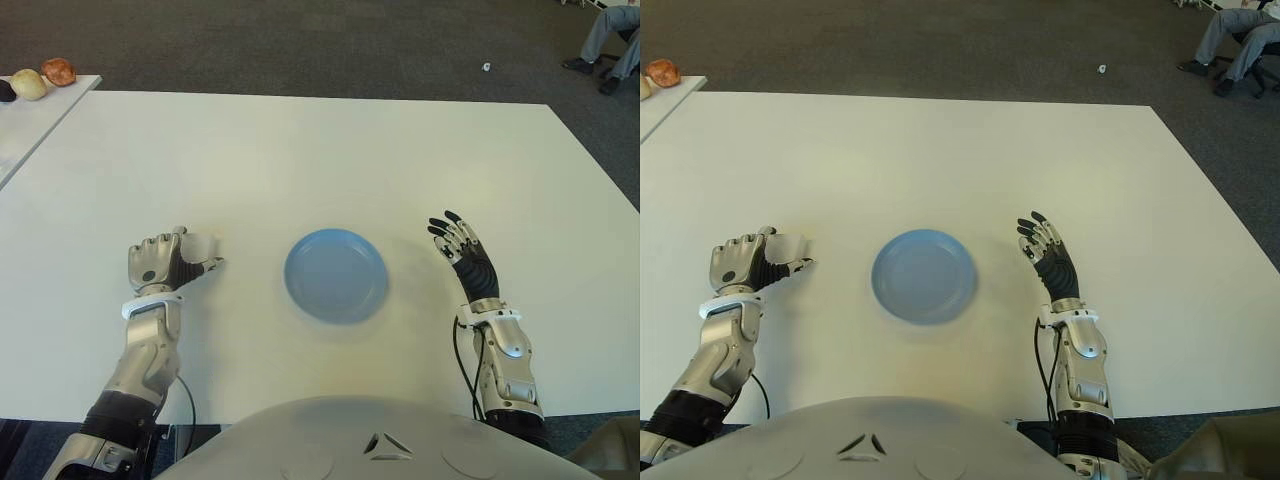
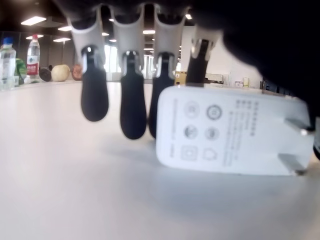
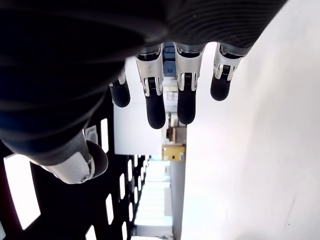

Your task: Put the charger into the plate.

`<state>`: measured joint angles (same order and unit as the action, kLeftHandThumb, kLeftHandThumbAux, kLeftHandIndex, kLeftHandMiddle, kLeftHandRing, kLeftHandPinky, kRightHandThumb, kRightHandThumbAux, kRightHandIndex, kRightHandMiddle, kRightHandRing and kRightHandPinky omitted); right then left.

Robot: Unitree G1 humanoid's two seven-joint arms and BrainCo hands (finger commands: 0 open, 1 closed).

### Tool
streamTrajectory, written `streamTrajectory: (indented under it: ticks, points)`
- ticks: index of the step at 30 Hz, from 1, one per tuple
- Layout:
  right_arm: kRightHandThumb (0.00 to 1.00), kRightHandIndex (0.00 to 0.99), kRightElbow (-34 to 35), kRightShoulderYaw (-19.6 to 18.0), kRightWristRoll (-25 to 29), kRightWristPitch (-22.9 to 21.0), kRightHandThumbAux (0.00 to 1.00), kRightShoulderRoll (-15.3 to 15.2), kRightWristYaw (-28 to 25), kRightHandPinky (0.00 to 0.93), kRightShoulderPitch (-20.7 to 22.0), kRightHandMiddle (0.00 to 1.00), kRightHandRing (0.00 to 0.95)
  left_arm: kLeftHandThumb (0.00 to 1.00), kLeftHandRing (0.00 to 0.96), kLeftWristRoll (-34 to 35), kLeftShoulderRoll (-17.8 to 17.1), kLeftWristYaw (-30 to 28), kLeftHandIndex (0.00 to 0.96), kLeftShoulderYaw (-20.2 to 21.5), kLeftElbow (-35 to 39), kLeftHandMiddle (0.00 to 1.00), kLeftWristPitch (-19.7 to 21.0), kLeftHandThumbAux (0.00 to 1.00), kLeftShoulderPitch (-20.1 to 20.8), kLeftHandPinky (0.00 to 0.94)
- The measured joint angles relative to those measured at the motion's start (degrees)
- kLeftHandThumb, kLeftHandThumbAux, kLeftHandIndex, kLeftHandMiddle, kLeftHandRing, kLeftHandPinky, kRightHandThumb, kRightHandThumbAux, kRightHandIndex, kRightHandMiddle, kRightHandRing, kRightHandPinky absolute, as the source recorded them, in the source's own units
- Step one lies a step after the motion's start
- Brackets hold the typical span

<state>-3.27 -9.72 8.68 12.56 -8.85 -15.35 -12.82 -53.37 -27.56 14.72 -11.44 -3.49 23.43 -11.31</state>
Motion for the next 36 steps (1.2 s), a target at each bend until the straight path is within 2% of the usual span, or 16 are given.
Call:
streamTrajectory:
  ticks: [5, 7, 12, 20, 22, 25, 36]
  points:
    - [0.0, 0.086, 0.0, -0.2, 0.0, 0.0, 0.581, 0.0, 0.0, 0.07, 0.0, 0.225, 0.174, 0.683, 0.609, -0.1, 0.3, 0.8, 0.38, -0.1, -0.3, 0.612, 0.1, 0.47, 0.0, 0.621]
    - [0.0, 0.085, 0.0, -0.3, 0.0, 0.0, 0.578, 0.0, 0.0, 0.071, 0.0, 0.223, 0.173, 0.704, 0.618, -0.2, 0.3, 1.1, 0.408, -0.2, -0.6, 0.626, 0.2, 0.599, 0.2, 0.626]
    - [0.0, 0.084, -0.1, -0.4, 0.0, 0.0, 0.574, 0.0, 0.0, 0.068, -0.1, 0.219, 0.169, 0.719, 0.632, -0.7, 0.3, 2.1, 0.427, -0.6, -1.3, 0.652, 0.2, 0.673, 0.6, 0.636]
    - [0.0, 0.078, -0.2, -0.5, 0.0, 0.2, 0.579, 0.0, -0.1, 0.058, 0.0, 0.216, 0.164, 0.729, 0.663, -1.8, 0.3, 4.0, 0.436, -1.5, -2.7, 0.685, 0.2, 0.687, 1.3, 0.672]
    - [0.0, 0.08, -0.2, -0.6, 0.0, 0.3, 0.58, -0.1, -0.1, 0.054, 0.0, 0.217, 0.164, 0.8, 0.663, -2.4, 0.3, 4.3, 0.424, -1.8, -3.0, 0.592, 0.6, 0.671, 1.5, 0.672]
    - [0.0, 0.077, -0.3, -0.6, 0.1, 0.4, 0.581, -0.2, -0.3, 0.054, 0.0, 0.218, 0.165, 0.834, 0.672, -3.4, 0.3, 4.7, 0.42, -2.5, -3.2, 0.543, 1.4, 0.663, 1.7, 0.686]
    - [0.0, 0.071, -0.4, -1.0, 0.7, 0.6, 0.588, -0.6, -0.7, 0.057, 0.0, 0.216, 0.164, 0.851, 0.729, -5.3, 0.5, 5.3, 0.411, -3.5, -3.8, 0.517, 3.8, 0.663, 2.5, 0.765]
